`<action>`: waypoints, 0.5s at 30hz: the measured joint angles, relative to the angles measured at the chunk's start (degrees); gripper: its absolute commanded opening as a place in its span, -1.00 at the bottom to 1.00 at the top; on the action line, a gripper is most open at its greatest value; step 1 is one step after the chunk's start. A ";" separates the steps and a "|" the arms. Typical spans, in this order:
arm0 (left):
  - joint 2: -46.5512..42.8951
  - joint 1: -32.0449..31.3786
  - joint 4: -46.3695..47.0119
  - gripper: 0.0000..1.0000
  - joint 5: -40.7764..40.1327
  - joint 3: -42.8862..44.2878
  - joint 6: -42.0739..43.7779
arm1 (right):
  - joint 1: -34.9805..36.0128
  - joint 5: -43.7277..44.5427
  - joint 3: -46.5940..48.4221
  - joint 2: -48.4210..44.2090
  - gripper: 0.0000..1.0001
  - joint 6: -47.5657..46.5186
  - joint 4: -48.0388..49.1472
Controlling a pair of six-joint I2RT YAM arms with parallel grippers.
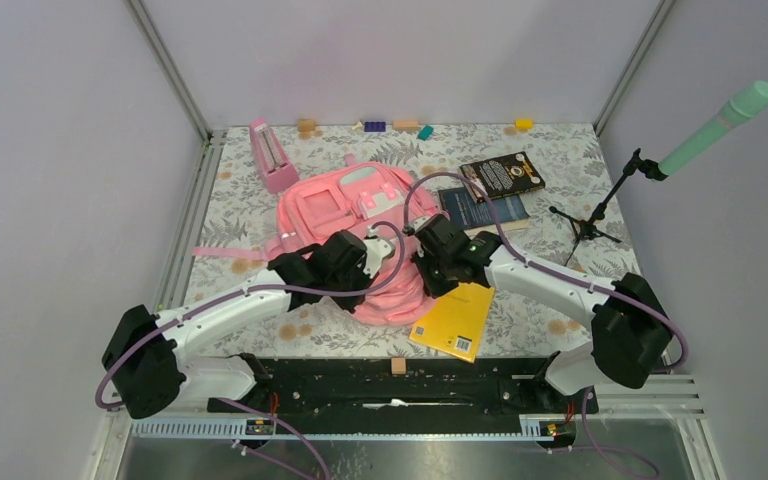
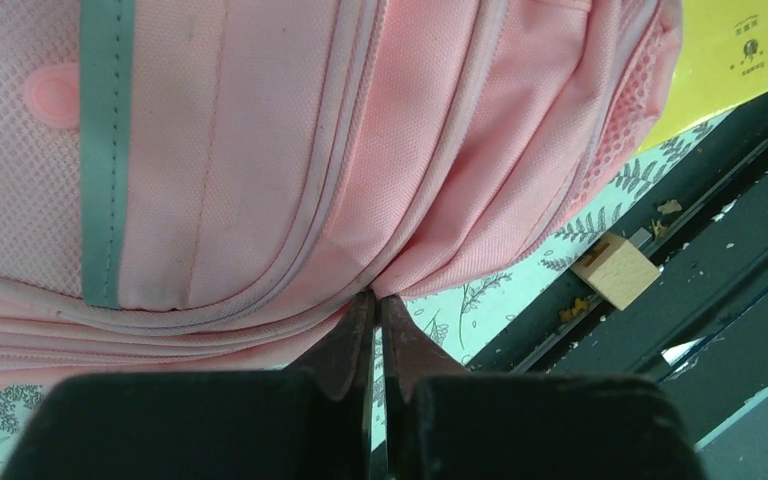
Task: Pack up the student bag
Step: Unzip the student bag at the center of the board.
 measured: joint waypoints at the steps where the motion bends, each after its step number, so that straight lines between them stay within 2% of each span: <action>1: 0.00 0.00 -0.44 -1.00 -0.02 0.00 0.00 | 0.50 0.13 0.00 0.00 -1.00 0.61 -0.11; 8: -0.68 0.07 -2.67 -1.00 -1.07 0.37 -0.17 | 3.21 2.47 -0.68 -0.74 -1.00 3.65 -0.70; 15: -5.42 1.81 -2.38 -1.00 -1.66 0.92 -1.53 | 4.52 8.11 -4.17 -3.80 -1.00 4.28 -1.40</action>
